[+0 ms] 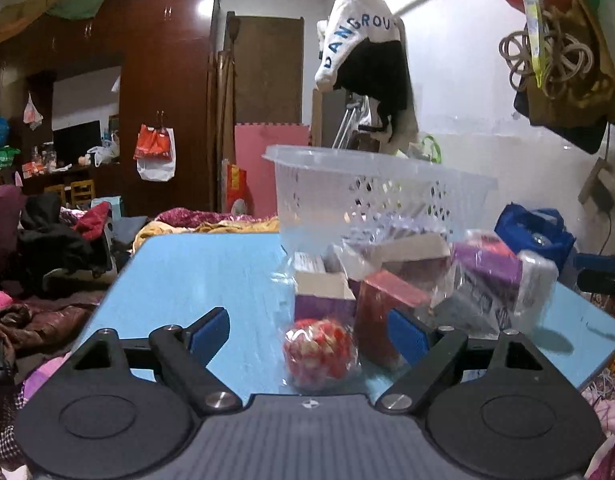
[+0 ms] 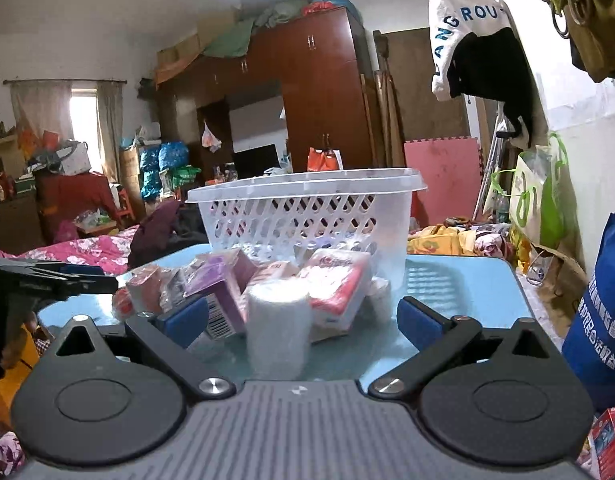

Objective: Organize objects
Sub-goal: 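Grasp the red-and-white candy bag with the left gripper while the right gripper grasps the wrapped white roll, then carry both items over the white basket and open both grippers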

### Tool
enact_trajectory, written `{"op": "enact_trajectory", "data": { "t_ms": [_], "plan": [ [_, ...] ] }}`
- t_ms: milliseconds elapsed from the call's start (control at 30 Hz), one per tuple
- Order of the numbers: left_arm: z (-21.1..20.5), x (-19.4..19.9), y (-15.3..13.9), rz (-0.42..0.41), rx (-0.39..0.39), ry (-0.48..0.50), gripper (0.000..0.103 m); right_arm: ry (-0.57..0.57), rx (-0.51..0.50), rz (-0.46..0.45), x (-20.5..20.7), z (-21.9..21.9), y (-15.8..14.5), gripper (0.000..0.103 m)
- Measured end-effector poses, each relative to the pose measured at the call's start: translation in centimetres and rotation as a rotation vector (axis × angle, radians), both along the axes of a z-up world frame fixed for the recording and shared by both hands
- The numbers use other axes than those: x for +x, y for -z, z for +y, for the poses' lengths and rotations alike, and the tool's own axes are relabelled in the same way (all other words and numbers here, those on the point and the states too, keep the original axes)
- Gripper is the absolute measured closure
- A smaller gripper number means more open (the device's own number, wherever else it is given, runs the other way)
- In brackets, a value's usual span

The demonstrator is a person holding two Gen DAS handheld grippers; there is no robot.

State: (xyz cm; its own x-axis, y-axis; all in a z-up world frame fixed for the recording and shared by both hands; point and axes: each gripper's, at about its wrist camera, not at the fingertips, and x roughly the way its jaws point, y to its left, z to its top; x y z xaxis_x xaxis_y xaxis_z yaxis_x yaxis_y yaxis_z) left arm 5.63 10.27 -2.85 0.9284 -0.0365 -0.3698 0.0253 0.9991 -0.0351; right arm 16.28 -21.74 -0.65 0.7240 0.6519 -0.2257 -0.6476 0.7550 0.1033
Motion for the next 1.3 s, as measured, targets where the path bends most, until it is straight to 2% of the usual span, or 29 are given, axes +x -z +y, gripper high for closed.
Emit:
{"op": "enact_trajectory", "data": {
  "t_ms": [100,167,300,400,433,467,500,833,1300],
  "plan": [
    [-0.1,-0.2,0.7,0.013,0.010,-0.001,0.015,-0.001,-0.039,0.005,0.6,1.0,0.4,0.002],
    [-0.2,-0.5,1.2,0.017,0.029,-0.012,0.015,-0.021,-0.050,0.028,0.9,1.3,1.1,0.011],
    [-0.4,-0.3,2.1,0.031,0.045,-0.019,0.015,-0.030,-0.071,0.046,1.4,2.3,2.0,0.019],
    [-0.6,0.0,2.5,0.024,0.048,-0.017,0.019,-0.038,-0.079,0.049,1.2,2.8,2.5,0.043],
    [-0.6,0.0,2.6,0.020,0.044,-0.021,0.027,-0.044,-0.086,0.055,0.9,2.7,3.1,0.052],
    [-0.6,0.2,2.8,0.023,0.035,-0.023,0.034,-0.052,-0.082,0.060,0.8,2.6,3.3,0.055],
    [-0.4,0.3,2.9,0.036,0.022,-0.013,0.050,-0.050,-0.075,0.060,0.8,2.5,3.3,0.055],
    [0.0,-1.0,2.0,-0.018,0.027,-0.015,0.052,-0.013,-0.065,0.020,-0.9,1.4,2.5,0.056],
    [1.0,-1.4,-0.2,-0.086,-0.031,-0.051,0.052,0.034,-0.022,-0.016,-0.3,-0.2,1.0,0.056]
  ]
}}
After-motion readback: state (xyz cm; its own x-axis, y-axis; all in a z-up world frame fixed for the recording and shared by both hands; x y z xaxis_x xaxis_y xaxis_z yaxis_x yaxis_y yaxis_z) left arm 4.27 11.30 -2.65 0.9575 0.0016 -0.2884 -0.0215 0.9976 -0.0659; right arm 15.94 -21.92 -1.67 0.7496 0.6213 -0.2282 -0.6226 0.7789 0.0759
